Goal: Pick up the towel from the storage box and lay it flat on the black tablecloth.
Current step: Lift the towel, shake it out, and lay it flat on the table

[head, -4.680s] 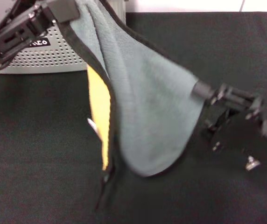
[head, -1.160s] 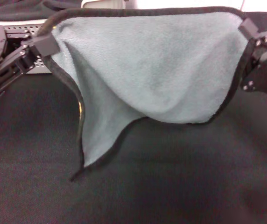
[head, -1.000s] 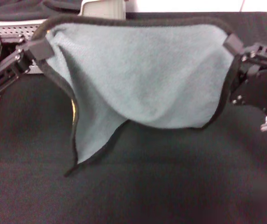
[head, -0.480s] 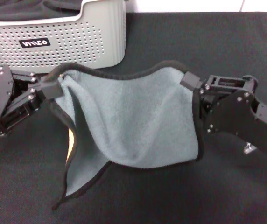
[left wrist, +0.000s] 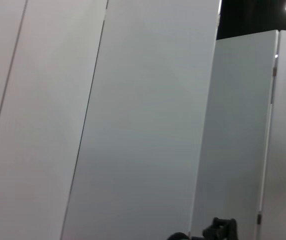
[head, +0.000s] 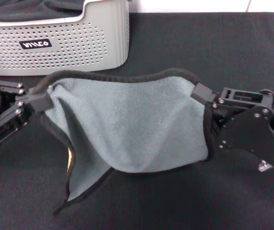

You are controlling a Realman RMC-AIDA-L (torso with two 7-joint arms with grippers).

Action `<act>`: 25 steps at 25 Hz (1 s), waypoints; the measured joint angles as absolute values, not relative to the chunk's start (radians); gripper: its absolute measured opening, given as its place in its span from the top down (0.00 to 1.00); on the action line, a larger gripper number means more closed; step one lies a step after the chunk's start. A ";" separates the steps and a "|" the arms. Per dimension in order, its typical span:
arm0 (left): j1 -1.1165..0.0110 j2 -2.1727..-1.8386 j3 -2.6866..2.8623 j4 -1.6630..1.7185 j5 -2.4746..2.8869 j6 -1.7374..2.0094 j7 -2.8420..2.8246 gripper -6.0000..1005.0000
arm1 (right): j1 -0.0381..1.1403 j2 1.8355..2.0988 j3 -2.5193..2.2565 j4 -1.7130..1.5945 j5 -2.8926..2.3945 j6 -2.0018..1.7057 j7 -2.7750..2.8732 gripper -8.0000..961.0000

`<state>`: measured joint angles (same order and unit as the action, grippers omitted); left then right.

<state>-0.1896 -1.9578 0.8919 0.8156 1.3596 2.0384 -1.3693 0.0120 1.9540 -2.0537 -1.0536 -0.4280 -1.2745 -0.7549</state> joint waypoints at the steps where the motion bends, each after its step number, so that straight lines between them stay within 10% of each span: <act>1: -0.179 -1.955 0.912 0.825 1.344 2.039 -1.369 0.90 | 0.002 1.949 -2.053 -1.064 -0.429 -1.278 -0.751 0.99; 10: -0.108 -1.951 0.968 0.889 1.303 2.040 -1.375 0.90 | -0.073 1.923 -2.000 -1.112 -0.527 -1.348 -0.623 0.99; 25: 0.026 -1.907 1.144 1.053 1.118 2.040 -1.408 0.89 | -0.249 1.957 -1.838 -1.200 -0.763 -1.592 -0.438 0.99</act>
<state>0.0263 -1.9072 1.1439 1.0532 1.1180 2.0405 -1.4081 -0.2493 1.9566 -1.8376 -1.2002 -0.7634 -1.5922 -0.4377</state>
